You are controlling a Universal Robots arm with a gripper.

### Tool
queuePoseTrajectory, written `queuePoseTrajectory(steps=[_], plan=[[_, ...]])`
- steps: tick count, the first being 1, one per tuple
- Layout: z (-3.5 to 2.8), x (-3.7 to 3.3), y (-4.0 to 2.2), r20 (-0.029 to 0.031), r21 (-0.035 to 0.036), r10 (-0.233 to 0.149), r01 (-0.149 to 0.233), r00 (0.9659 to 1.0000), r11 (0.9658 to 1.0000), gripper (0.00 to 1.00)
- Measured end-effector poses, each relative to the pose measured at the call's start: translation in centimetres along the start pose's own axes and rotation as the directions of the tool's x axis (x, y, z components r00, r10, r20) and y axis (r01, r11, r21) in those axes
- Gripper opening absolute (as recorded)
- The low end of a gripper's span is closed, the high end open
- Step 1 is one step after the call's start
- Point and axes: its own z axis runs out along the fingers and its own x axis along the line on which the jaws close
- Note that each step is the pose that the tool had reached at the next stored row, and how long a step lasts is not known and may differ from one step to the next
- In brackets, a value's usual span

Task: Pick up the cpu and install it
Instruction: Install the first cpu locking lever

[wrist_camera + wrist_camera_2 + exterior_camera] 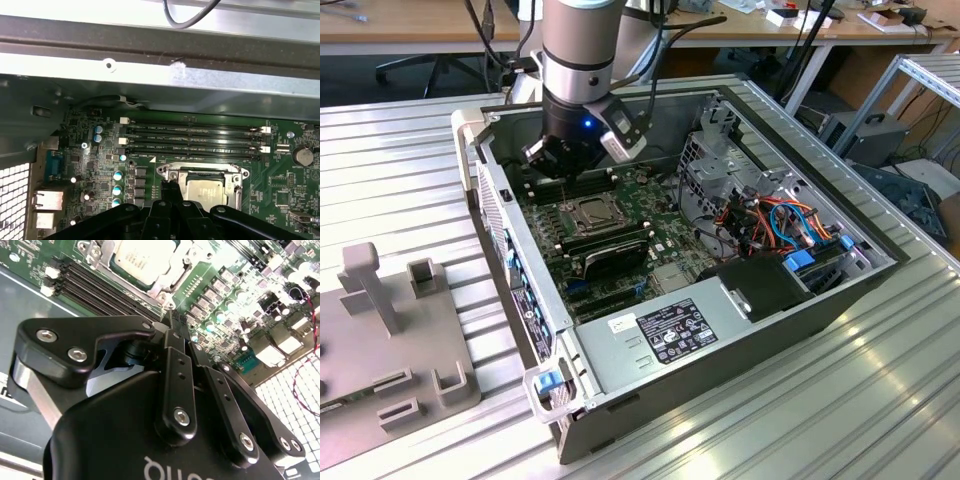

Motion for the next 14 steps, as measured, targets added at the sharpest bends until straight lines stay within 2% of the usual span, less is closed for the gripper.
queuePoseTrajectory(steps=[9,14], plan=[[-0.05,1.17,0.07,-0.0001,0.0,-0.001,0.001,1.0,1.0,0.11],[-0.06,1.3,0.08,-0.0002,-0.0001,-0.001,0.001,1.0,1.0,0.11]])
